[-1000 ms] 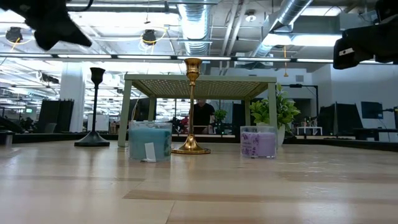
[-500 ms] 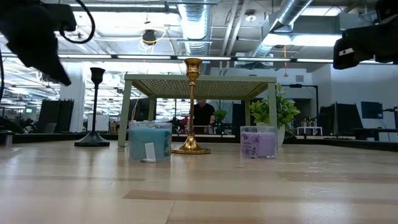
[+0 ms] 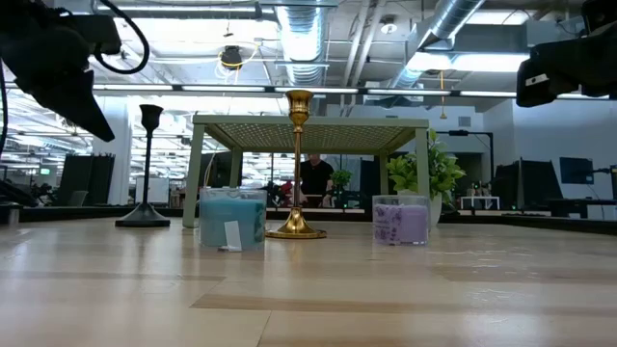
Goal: Pick & Place candle stick holders
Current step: Put the top black candle holder on the shelf
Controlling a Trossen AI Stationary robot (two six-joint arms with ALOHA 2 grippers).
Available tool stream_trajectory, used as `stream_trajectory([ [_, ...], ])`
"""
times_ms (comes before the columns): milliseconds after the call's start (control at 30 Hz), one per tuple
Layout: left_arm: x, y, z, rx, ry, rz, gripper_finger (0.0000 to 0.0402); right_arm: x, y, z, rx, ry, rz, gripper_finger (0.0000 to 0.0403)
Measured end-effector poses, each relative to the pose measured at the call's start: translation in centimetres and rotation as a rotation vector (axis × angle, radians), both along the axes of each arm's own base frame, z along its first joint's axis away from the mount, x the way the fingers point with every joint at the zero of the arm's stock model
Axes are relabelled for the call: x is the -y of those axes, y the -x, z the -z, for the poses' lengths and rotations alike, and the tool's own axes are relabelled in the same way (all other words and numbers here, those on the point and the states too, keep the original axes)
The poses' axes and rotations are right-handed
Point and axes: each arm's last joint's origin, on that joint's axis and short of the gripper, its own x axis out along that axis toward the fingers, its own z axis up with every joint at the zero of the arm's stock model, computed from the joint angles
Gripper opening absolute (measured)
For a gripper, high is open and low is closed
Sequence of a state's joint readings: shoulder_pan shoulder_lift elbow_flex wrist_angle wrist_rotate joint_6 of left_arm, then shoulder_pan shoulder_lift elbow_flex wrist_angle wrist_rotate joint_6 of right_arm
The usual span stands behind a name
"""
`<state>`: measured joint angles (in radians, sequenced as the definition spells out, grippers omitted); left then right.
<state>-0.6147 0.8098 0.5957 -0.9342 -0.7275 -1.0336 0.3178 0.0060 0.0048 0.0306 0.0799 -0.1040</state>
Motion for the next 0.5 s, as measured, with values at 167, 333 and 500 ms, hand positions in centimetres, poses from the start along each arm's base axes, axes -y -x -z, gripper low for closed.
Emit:
stream_trajectory([
  [167, -0.2, -0.2, 1.2, -0.035, -0.024, -0.041, 0.0051, 0.0, 0.0, 0.0, 0.0, 0.0, 0.0, 0.0],
  [333, -0.8, -0.5, 2.3, -0.038, -0.062, -0.115, 0.0112, 0.0, 0.0, 0.0, 0.0, 0.001, 0.0, 0.0],
  [500, -1.0, -1.1, 2.5, 0.005, -0.105, -0.168, 0.0166, 0.0, 0.0, 0.0, 0.0, 0.0, -0.001, 0.0],
])
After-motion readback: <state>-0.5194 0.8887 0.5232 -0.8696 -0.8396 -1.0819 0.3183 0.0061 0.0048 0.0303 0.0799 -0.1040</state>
